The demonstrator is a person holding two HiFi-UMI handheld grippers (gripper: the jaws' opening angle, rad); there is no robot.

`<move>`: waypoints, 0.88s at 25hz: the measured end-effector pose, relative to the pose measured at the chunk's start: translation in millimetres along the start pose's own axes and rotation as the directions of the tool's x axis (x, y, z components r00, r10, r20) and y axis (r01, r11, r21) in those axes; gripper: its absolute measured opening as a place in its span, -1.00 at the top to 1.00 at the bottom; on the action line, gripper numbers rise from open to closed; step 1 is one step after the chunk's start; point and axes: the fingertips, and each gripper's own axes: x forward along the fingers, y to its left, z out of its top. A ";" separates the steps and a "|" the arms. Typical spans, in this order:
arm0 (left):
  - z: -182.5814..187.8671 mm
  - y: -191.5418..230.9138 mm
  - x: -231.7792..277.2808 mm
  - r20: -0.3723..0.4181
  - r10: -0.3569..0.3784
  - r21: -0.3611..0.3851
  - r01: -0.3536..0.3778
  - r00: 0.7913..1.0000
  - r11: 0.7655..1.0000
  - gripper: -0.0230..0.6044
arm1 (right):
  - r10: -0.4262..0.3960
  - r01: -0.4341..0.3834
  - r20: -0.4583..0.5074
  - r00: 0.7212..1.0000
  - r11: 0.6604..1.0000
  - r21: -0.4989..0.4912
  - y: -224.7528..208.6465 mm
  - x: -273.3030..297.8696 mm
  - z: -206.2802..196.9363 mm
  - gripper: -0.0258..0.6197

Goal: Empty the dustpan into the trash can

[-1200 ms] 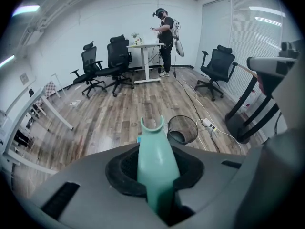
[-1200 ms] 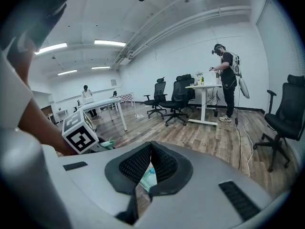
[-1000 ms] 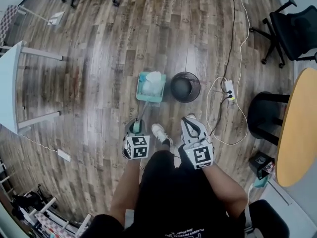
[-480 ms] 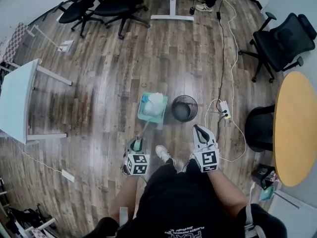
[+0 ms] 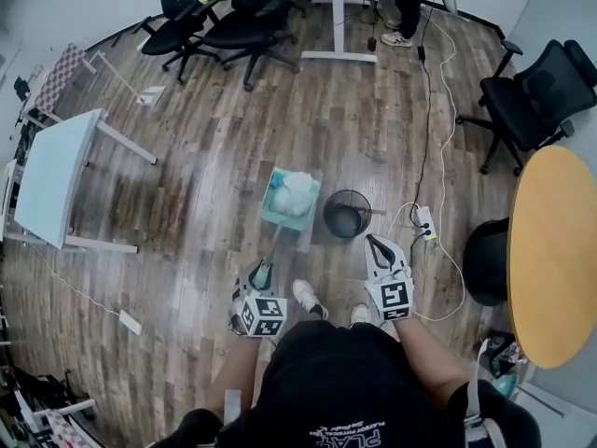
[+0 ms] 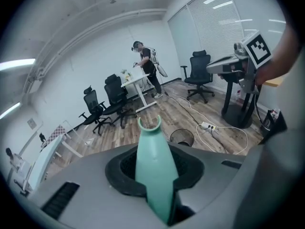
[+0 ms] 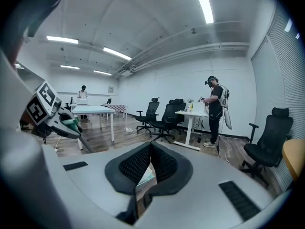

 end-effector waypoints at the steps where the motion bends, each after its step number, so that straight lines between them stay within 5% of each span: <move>1: 3.9 -7.5 -6.3 0.008 0.013 0.027 -0.013 1.000 1.000 0.62 | 0.005 -0.005 0.007 1.000 1.000 -0.003 -2.6 -6.1 1.4 0.85; 7: 23.0 -62.5 -30.4 0.061 0.060 0.265 -0.074 0.996 0.961 0.61 | 0.008 -0.008 0.024 1.000 1.000 -0.016 -24.4 -45.6 -2.6 0.85; 11: 22.2 -95.3 -33.9 0.082 0.075 0.430 -0.103 0.994 0.897 0.57 | 0.009 -0.008 0.035 0.999 1.000 -0.014 -29.0 -70.7 -4.8 0.85; 17: 25.4 -134.7 -21.2 0.086 0.064 0.542 -0.101 0.994 0.834 0.56 | 0.034 -0.033 0.052 0.998 0.999 -0.024 -29.7 -89.3 -2.9 0.85; 22: 30.9 -161.5 -23.8 0.086 0.041 0.669 -0.088 0.995 0.738 0.56 | 0.044 -0.043 0.044 0.998 0.999 -0.024 -31.8 -100.4 -10.4 0.85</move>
